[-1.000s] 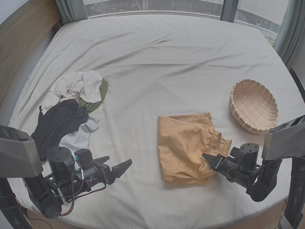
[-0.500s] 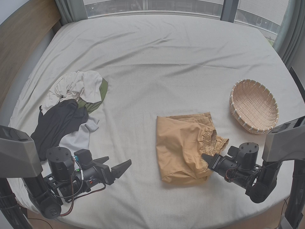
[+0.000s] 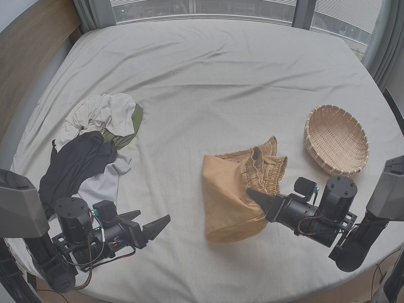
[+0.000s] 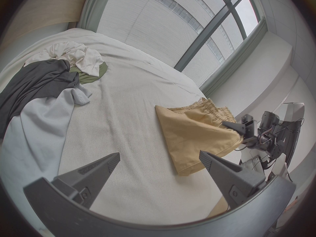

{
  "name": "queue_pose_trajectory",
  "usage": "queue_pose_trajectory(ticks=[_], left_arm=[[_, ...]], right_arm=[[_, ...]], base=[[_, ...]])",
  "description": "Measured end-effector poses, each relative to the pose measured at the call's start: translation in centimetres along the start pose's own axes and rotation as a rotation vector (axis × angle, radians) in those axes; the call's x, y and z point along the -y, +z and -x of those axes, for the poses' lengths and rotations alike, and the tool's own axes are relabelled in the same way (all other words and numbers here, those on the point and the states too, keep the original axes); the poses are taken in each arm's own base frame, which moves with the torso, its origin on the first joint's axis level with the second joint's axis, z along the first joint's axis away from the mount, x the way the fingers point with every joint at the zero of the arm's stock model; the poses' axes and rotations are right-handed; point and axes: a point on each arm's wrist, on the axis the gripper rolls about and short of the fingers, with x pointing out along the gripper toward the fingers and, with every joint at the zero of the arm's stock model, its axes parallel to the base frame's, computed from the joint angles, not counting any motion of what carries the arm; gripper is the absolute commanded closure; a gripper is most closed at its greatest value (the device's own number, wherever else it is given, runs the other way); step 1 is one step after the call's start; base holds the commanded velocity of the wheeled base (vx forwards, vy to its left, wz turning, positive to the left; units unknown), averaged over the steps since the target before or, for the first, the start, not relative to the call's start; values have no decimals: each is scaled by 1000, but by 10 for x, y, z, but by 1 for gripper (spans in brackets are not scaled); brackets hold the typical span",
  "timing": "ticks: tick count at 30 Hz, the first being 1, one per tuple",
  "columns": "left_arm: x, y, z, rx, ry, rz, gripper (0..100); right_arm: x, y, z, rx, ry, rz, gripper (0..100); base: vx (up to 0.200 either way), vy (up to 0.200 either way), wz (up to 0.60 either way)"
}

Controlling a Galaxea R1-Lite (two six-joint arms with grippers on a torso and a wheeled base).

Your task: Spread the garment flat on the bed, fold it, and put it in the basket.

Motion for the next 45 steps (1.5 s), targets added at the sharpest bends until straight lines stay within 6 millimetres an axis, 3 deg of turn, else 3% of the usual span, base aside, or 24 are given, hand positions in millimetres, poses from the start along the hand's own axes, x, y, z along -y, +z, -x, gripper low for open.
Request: queue_pose_trajectory(ticks=[11,25,34,45], left_arm=[[2,-2,2,-11,-7,-2,0],[3,-3,3,-16,-7,-2,0],[3,-5,5,-24,-8,-2,0],[4,-5,5,-27,-8,-3,0]], right_arm=[[-28,25,0,91,134,151,100],[-32,52,-10,210,154,395,100],[-5,95,-9,350,45,486,100],[43,161,13,522,-167,565,100]], base=[[0,0,0],[0,0,0],[0,0,0],[0,0,0]])
